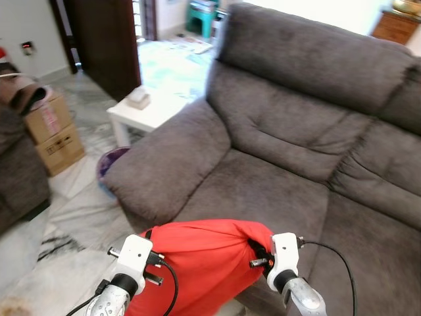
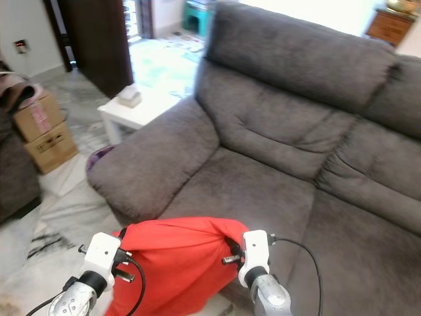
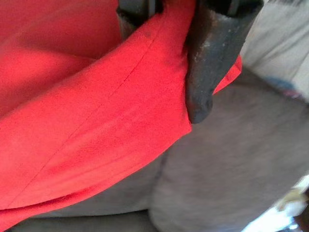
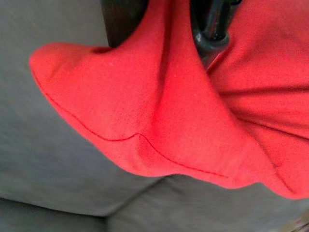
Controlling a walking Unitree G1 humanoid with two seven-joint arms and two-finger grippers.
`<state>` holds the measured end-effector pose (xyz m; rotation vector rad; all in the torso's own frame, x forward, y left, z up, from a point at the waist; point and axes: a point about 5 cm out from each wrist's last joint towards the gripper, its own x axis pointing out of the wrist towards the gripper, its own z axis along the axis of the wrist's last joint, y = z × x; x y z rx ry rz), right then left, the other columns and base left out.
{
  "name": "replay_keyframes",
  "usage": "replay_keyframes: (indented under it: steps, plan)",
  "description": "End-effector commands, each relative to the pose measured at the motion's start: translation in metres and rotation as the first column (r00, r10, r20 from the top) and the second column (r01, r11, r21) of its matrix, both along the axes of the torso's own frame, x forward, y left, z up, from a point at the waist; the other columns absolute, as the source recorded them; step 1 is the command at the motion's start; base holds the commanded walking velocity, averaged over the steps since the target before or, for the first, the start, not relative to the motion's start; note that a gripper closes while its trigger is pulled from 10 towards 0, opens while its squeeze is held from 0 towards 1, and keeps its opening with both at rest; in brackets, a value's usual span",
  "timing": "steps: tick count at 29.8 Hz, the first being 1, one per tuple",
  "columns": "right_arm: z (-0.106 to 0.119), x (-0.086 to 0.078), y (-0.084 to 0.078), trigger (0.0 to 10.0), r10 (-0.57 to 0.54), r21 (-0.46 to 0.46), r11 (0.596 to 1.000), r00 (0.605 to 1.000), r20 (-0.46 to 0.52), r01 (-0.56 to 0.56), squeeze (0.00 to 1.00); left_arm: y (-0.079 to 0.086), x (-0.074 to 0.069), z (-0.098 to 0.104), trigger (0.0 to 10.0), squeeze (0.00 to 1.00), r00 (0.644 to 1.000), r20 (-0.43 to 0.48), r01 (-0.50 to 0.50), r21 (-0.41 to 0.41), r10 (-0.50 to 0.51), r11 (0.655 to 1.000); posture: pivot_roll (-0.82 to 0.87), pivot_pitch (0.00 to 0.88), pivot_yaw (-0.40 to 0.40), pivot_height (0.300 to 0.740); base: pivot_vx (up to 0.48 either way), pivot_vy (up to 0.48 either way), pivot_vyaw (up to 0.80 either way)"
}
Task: Move the pillow to the sofa from floor
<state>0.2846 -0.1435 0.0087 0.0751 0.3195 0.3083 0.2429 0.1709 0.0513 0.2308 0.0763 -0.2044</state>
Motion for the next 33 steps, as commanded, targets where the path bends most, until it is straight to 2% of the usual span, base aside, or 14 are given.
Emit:
replay_keyframes:
  steps: [1, 21, 28, 33]
  plan:
    - [0.0034, 0.0004, -0.0433, 10.0, -0.219, -0.015, 0.976, 0.976, 0.021, 0.219, 0.00, 0.0228, 0.0032, 0.0157, 10.0, 0.00, 0.991, 0.084, -0.104, -0.016, 0.105, 0.994, 0.23, 0.136, -0.081, 0.740, 0.000, 0.000, -0.77]
    - [0.0048, 0.0041, -0.0374, 10.0, -0.217, 0.010, 0.976, 0.976, 0.031, 0.217, 0.00, 0.0247, 0.0030, 0.0153, 10.0, 0.00, 0.992, 0.082, -0.093, -0.015, 0.094, 0.996, 0.23, 0.132, -0.083, 0.740, 0.000, 0.000, -0.73]
    - [0.0069, 0.0068, -0.0393, 10.0, -0.230, 0.015, 0.973, 0.973, 0.036, 0.229, 0.00, 0.0227, 0.0026, 0.0148, 10.0, 0.00, 0.993, 0.085, -0.078, -0.008, 0.078, 0.997, 0.22, 0.122, -0.082, 0.740, 0.000, 0.000, 0.00]
    - [0.0082, 0.0083, -0.0390, 10.0, -0.227, 0.012, 0.974, 0.973, 0.044, 0.227, 0.00, 0.0225, 0.0039, 0.0156, 10.0, 0.00, 0.993, 0.089, -0.074, -0.008, 0.074, 0.997, 0.23, 0.116, -0.083, 0.740, 0.000, -0.341, 0.00]
